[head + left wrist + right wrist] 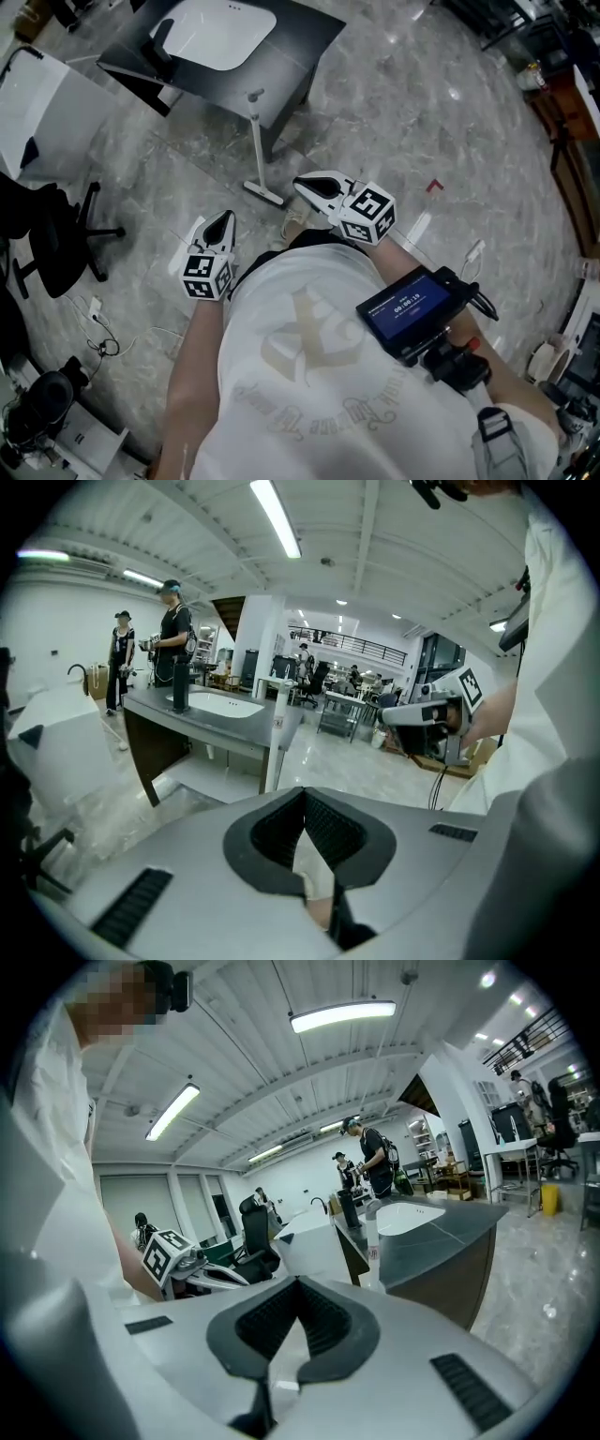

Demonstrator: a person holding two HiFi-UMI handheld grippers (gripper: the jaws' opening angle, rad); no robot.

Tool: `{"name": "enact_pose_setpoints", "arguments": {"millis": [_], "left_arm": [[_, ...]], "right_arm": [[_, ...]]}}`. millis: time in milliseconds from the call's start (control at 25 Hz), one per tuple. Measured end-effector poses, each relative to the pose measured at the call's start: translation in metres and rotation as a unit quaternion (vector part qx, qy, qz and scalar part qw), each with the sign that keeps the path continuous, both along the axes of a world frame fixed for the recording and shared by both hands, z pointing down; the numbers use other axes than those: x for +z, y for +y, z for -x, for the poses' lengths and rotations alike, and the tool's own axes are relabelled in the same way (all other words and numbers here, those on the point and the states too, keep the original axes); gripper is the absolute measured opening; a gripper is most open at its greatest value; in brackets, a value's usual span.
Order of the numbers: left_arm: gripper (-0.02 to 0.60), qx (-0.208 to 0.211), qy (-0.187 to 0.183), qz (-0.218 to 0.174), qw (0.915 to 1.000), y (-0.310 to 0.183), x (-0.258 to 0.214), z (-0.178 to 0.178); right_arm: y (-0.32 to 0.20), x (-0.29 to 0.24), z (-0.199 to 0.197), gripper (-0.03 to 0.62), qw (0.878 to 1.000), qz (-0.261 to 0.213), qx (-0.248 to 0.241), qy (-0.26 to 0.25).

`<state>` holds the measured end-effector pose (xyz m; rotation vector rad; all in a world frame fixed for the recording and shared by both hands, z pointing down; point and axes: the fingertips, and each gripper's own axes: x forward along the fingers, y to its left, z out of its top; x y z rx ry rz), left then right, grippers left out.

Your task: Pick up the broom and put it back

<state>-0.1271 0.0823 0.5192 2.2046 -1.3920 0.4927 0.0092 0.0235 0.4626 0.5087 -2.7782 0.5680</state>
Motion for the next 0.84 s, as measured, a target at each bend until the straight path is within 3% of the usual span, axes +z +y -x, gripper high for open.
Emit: {"name": "enact_pose_setpoints", "arguments": {"millis": [840], "left_arm": [[0.012, -0.007, 0.017, -0.010, 0.9998, 0.043, -0.011, 0.008]], "right_arm": [[0.045, -0.007, 0.003, 0.017, 1.000, -0.005, 0.009, 0.015]]}}
